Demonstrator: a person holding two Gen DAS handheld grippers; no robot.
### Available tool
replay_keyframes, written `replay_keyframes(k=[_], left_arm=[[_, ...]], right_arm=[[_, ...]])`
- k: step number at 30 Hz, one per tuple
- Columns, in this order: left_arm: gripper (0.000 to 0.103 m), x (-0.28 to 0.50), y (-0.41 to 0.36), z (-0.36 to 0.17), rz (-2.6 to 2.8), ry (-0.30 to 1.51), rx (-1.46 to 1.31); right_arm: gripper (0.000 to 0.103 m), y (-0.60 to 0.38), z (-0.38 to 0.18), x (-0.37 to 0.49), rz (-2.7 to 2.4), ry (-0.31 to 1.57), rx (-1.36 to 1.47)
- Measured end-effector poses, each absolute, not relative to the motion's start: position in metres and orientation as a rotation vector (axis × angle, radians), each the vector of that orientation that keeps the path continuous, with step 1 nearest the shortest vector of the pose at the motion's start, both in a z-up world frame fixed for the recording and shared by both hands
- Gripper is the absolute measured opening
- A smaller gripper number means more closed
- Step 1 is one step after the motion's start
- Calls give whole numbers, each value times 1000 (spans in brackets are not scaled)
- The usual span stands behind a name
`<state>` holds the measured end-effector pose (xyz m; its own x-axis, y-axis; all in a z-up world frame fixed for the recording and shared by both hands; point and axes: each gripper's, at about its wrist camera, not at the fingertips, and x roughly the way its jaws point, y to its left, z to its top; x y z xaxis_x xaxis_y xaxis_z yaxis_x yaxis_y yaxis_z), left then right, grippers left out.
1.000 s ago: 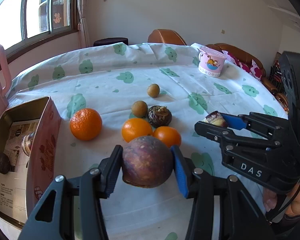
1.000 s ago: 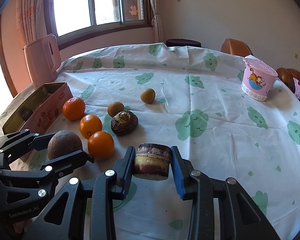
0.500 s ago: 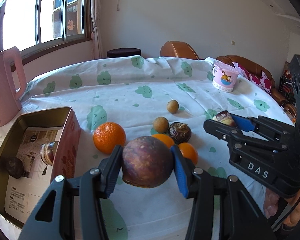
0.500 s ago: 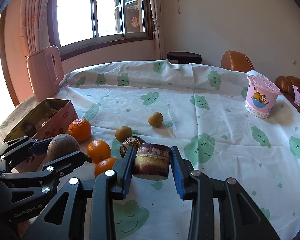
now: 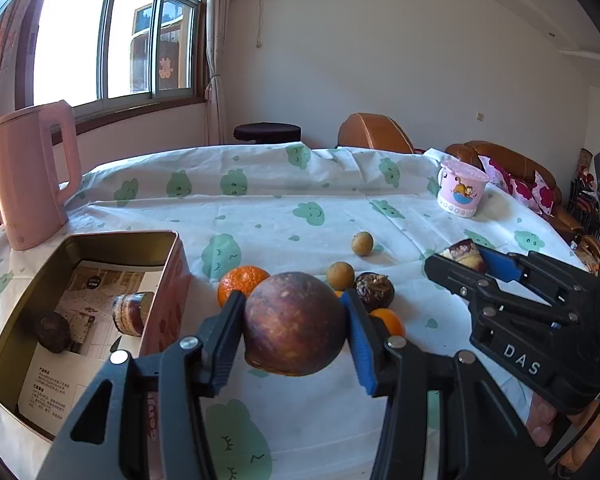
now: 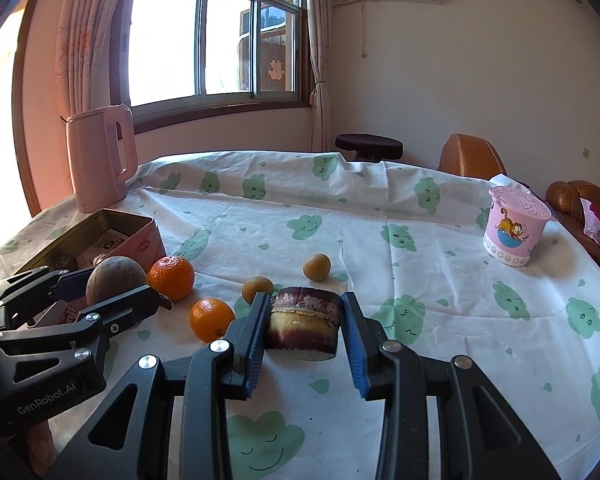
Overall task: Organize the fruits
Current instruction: 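Carry the passion fruit with the left tool while the right tool carries the can to the tin box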
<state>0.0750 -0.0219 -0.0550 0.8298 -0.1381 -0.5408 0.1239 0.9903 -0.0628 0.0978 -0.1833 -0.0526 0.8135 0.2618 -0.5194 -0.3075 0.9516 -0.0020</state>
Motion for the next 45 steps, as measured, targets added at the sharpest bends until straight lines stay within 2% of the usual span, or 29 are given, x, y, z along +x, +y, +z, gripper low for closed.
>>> replay_keyframes(k=[45], left_arm=[[51, 53, -18, -44, -86, 445, -27]], right_arm=[[38, -195, -38, 69, 320, 369, -39]])
